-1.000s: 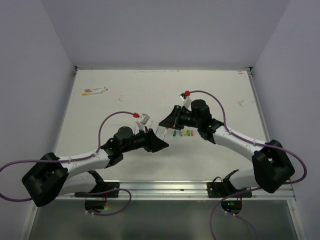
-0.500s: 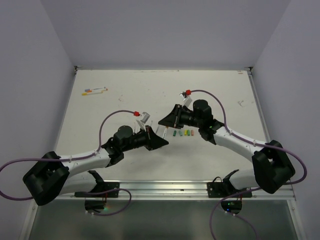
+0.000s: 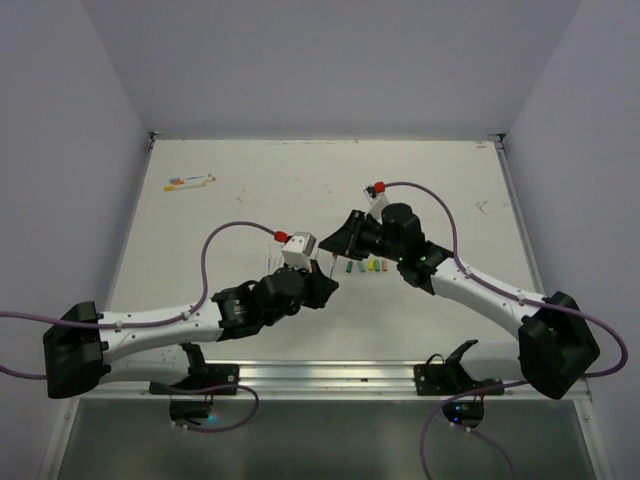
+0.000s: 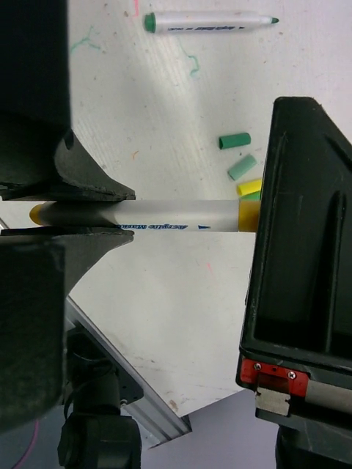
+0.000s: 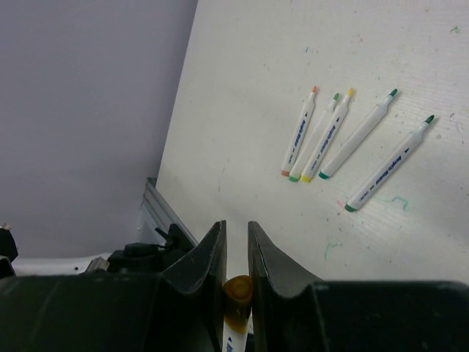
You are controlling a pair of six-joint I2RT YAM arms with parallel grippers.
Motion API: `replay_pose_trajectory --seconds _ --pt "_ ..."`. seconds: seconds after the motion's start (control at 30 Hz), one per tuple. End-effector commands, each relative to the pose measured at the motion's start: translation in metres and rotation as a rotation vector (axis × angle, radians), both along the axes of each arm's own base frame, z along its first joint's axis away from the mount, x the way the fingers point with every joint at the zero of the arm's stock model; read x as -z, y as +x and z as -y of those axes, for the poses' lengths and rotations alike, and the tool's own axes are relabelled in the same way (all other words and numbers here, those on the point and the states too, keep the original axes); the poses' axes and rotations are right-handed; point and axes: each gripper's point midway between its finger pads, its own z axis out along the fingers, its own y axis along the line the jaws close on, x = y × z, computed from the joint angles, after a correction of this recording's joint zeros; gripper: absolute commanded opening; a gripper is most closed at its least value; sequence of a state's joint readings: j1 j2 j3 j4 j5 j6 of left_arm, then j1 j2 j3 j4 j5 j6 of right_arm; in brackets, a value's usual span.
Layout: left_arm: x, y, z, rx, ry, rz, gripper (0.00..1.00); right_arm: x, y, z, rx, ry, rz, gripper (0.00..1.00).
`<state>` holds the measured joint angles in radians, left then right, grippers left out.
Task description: Open the pen caps
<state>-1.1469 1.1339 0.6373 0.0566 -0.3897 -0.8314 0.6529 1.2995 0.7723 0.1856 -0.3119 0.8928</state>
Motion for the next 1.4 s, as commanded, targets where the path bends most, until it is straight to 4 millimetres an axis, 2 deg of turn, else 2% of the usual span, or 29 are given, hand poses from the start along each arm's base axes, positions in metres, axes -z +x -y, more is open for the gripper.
replay_pose_trajectory --seconds 0.0,0.03,0.07,0.1,0.17,0.27,0.3,0.37,0.4,0.47,0.6,0.67,0.7,0.83,0.87,0.9,0.93,0.97,1.0,1.03,1.07,1.1,1.13,1.17,1.23,1.27,1.3,1.33,1.37 --pt "-0.042 0.011 0.001 0.005 -0.116 0.159 0.00 0.000 0.009 0.014 0.035 -0.080 0.073 0.00" --pt "-0.041 -0.006 0.012 0.124 -0.143 0.159 0.00 -0.002 0.006 0.011 0.014 -0.062 0.082 0.00" --pt "-0.047 -0.013 0.016 0.171 -0.177 0.166 0.00 -0.004 -0.002 0.006 -0.033 -0.036 0.078 0.00" --pt "-0.061 -0.027 0.025 0.260 -0.242 0.180 0.00 -0.005 -0.004 0.002 -0.060 -0.010 0.088 0.00" --pt "-0.065 -0.037 0.029 0.329 -0.271 0.179 0.00 -0.007 -0.009 -0.005 -0.107 0.025 0.095 0.00" --pt "-0.083 -0.053 0.031 0.419 -0.369 0.196 0.00 -0.015 -0.019 -0.015 -0.182 0.124 0.104 0.00" --pt "-0.090 -0.056 0.029 0.437 -0.406 0.205 0.00 -0.020 -0.026 -0.018 -0.220 0.157 0.101 0.00" --pt "-0.091 -0.065 0.026 0.490 -0.477 0.175 0.00 -0.023 -0.032 -0.021 -0.250 0.204 0.101 0.00" --pt "-0.109 -0.070 0.024 0.517 -0.553 0.211 0.00 -0.031 -0.036 -0.023 -0.264 0.254 0.111 0.00" --pt "-0.115 -0.077 0.021 0.555 -0.619 0.190 0.00 -0.039 -0.045 -0.025 -0.315 0.306 0.124 0.00" --pt "-0.156 -0.100 0.016 0.668 -0.790 0.246 0.00 -0.064 -0.062 -0.022 -0.376 0.449 0.194 0.00" --pt "-0.175 -0.114 0.007 0.728 -0.875 0.267 0.00 -0.064 -0.070 -0.020 -0.403 0.483 0.179 0.00" --pt "-0.180 -0.119 0.004 0.747 -0.898 0.272 0.00 -0.072 -0.074 -0.019 -0.420 0.513 0.214 0.00" --pt "-0.200 -0.134 -0.005 0.818 -0.919 0.315 0.00 -0.081 -0.083 -0.016 -0.460 0.594 0.230 0.00" --pt "-0.187 -0.130 0.001 0.806 -0.860 0.268 0.00 -0.082 -0.084 -0.016 -0.467 0.602 0.220 0.00" --pt "-0.191 -0.130 -0.002 0.793 -0.841 0.277 0.00 -0.079 -0.082 -0.016 -0.453 0.603 0.206 0.00" --pt "-0.195 -0.121 0.000 0.750 -0.805 0.308 0.00 -0.076 -0.080 -0.016 -0.436 0.600 0.193 0.00" --pt "-0.166 -0.110 0.007 0.696 -0.685 0.209 0.00 -0.074 -0.078 -0.016 -0.425 0.592 0.196 0.00" --pt "-0.162 -0.101 0.004 0.639 -0.631 0.202 0.00 -0.065 -0.075 -0.016 -0.399 0.566 0.166 0.00" --pt "-0.161 -0.080 0.001 0.526 -0.572 0.223 0.00 -0.065 -0.075 -0.014 -0.384 0.548 0.174 0.00" --pt "-0.133 -0.071 -0.005 0.455 -0.467 0.152 0.00 -0.044 -0.069 -0.015 -0.355 0.460 0.143 0.00" --pt "-0.123 -0.060 -0.011 0.378 -0.425 0.137 0.00 -0.037 -0.065 -0.014 -0.328 0.415 0.140 0.00" --pt "-0.111 -0.040 -0.022 0.248 -0.382 0.135 0.00 -0.032 -0.058 -0.012 -0.277 0.377 0.141 0.00" --pt "-0.093 -0.034 -0.031 0.193 -0.320 0.105 0.00 -0.036 -0.055 -0.007 -0.250 0.342 0.193 0.00" --pt "-0.079 -0.014 -0.052 0.033 -0.262 0.106 0.00 -0.020 -0.042 0.002 -0.150 0.224 0.159 0.00" --pt "-0.055 -0.012 -0.065 -0.025 -0.175 0.063 0.00 -0.015 -0.039 0.011 -0.126 0.116 0.159 0.00" --pt "-0.046 -0.004 -0.077 -0.106 -0.134 0.066 0.00 -0.013 -0.035 0.017 -0.092 0.061 0.165 0.00" --pt "-0.040 0.000 -0.083 -0.140 -0.112 0.064 0.00 -0.008 -0.017 0.031 0.028 -0.014 0.169 0.00" --pt "-0.031 0.001 -0.089 -0.167 -0.080 0.053 0.00 -0.019 -0.010 0.038 0.063 -0.057 0.206 0.00"
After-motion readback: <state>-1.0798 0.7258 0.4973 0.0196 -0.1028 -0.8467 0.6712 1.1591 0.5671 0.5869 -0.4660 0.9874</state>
